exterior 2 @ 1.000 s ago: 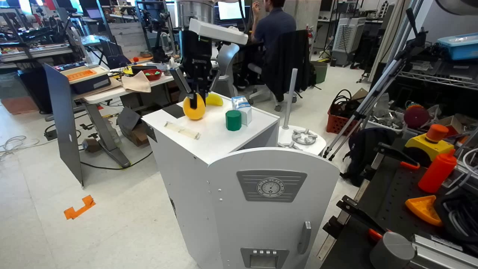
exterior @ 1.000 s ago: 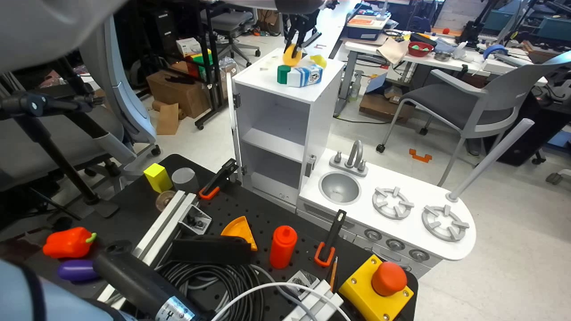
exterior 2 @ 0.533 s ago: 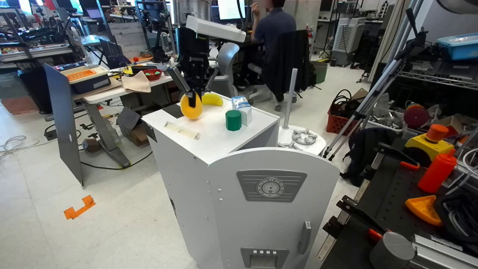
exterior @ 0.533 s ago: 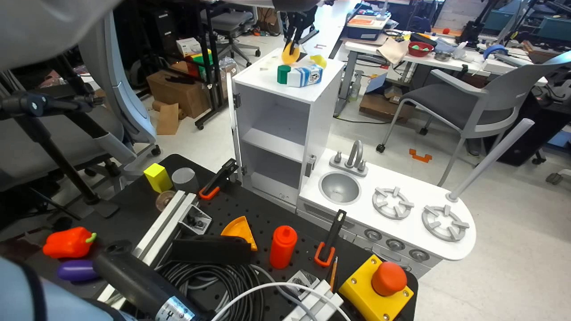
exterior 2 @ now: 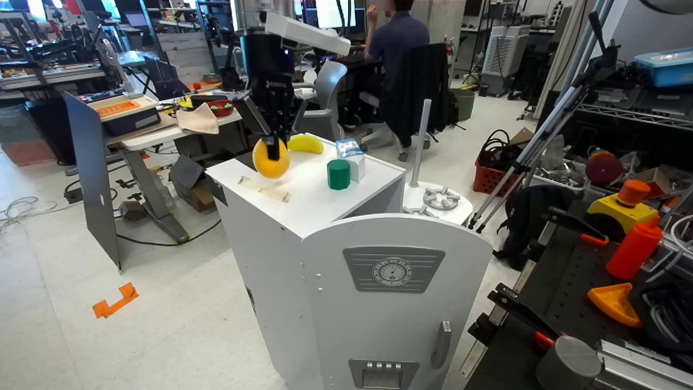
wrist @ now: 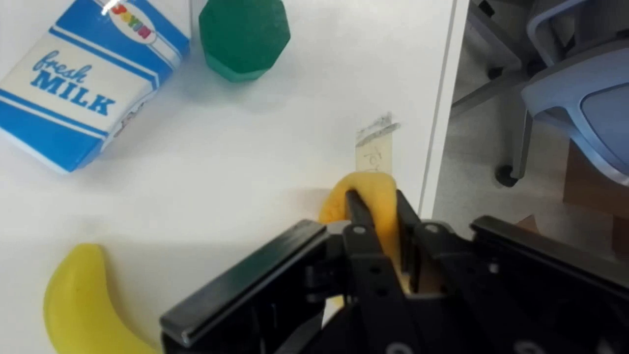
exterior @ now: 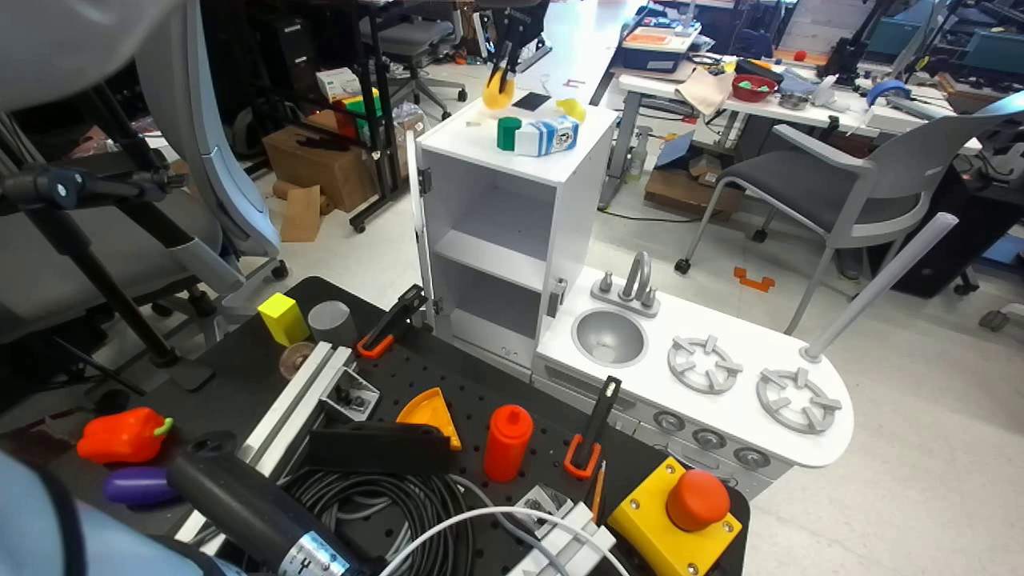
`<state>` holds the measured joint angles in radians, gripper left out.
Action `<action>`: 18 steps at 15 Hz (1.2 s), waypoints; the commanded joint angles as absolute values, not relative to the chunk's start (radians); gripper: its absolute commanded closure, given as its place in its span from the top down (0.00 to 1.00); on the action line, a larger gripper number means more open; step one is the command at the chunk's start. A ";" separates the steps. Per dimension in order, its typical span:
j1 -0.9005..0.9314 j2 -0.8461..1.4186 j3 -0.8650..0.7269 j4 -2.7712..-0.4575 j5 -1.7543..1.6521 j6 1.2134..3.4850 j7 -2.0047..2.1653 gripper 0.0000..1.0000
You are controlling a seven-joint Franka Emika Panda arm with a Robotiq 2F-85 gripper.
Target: Move the orange ball to the bottom on the cabinet
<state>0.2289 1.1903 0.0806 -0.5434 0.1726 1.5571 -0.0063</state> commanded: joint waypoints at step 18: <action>0.241 1.155 0.063 -0.596 0.154 1.150 -0.124 0.04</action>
